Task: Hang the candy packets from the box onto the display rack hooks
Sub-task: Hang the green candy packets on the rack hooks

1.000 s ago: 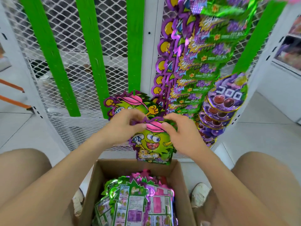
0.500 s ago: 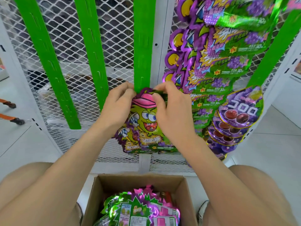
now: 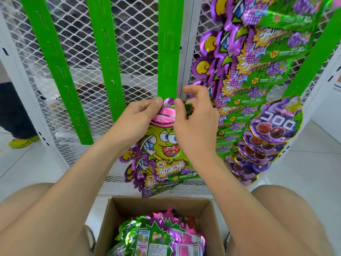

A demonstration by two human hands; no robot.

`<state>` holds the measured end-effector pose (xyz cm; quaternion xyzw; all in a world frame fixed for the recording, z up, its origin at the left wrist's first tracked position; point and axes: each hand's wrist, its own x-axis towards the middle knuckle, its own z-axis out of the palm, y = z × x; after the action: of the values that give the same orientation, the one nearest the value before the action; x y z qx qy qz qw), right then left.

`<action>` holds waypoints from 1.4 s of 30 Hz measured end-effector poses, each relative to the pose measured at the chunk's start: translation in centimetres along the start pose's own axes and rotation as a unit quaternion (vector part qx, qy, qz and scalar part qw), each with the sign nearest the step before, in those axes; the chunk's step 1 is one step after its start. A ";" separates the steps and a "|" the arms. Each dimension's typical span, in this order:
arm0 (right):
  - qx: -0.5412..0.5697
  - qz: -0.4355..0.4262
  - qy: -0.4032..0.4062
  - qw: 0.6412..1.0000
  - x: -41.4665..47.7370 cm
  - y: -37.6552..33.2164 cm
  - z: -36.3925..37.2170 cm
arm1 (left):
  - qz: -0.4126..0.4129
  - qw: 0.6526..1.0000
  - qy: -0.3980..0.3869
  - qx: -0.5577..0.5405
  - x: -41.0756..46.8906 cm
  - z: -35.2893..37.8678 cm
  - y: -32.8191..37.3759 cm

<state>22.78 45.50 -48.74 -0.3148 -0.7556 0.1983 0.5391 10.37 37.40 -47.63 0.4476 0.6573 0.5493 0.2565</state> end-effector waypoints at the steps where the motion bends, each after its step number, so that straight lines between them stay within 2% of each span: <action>1: 0.005 -0.010 0.010 1.000 -0.1 -0.1 0.0 | 0.001 1.000 0.004 -0.005 0.0 0.0 0.0; 7: -0.019 -0.083 0.040 0.996 -0.5 0.0 0.3 | 0.008 1.000 -0.001 -0.006 0.0 -0.2 -0.1; 11: -0.042 -0.120 0.006 0.992 -1.5 1.0 0.7 | 0.046 0.999 -0.003 0.004 0.5 -0.2 -1.0; 14: -0.044 -0.125 -0.028 0.991 -2.0 1.9 0.8 | 0.083 0.993 0.033 0.073 0.7 -0.4 -2.0; 18: -0.073 -0.127 -0.045 0.988 -2.0 3.0 0.4 | 0.160 0.957 0.111 0.214 -0.4 0.0 -3.0; 22: -0.073 -0.176 -0.009 0.982 -2.6 3.0 -1.3 | 0.214 0.910 0.187 0.301 -2.3 1.0 -3.8; 24: -0.072 -0.173 -0.042 0.981 -3.8 3.4 -2.0 | 0.237 0.883 0.217 0.342 -3.1 1.4 -4.3; 25: -0.076 -0.147 -0.092 0.982 -4.7 3.8 -2.1 | 0.243 0.873 0.210 0.367 -3.5 1.7 -4.7; 26: -0.086 -0.100 -0.172 0.976 -5.7 4.3 -2.2 | 0.247 0.869 0.175 0.392 -3.7 2.0 -5.3; 27: -0.108 -0.044 -0.273 0.955 -6.8 4.8 -2.2 | 0.238 0.876 0.104 0.407 -4.0 2.2 -6.1; 29: -0.172 0.040 -0.478 0.860 -9.1 6.5 -1.8 | 0.162 0.889 -0.095 0.418 -4.8 2.6 -7.7; 31: -0.231 0.060 -0.622 0.745 -11.7 8.5 -1.0 | 0.074 0.846 -0.267 0.455 -5.8 3.0 -9.3; 32: -0.249 0.070 -0.668 0.697 -13.2 9.6 -0.5 | 0.049 0.819 -0.326 0.469 -6.2 3.2 -10.2; 33: -0.261 0.092 -0.696 0.663 -14.9 11.0 0.1 | 0.029 0.795 -0.369 0.480 -6.7 3.4 -11.0; 34: -0.264 0.125 -0.704 0.647 -16.8 12.5 0.8 | 0.011 0.774 -0.401 0.489 -7.0 3.6 -11.7; 36: -0.261 0.198 -0.681 0.655 -20.8 15.7 2.2 | -0.023 0.750 -0.432 0.499 -7.3 3.9 -13.2; 39: -0.226 0.292 -0.614 0.697 -26.8 18.9 3.7 | -0.052 0.739 -0.446 0.502 -7.5 4.1 -15.1; 42: -0.191 0.335 -0.568 0.727 -31.0 19.7 4.9 | -0.068 0.732 -0.455 0.502 -7.6 4.1 -16.7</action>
<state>30.19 38.53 -84.36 -0.4722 -0.7881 0.3594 -0.1636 12.21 32.89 -65.78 0.6616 0.6708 -0.1492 0.3001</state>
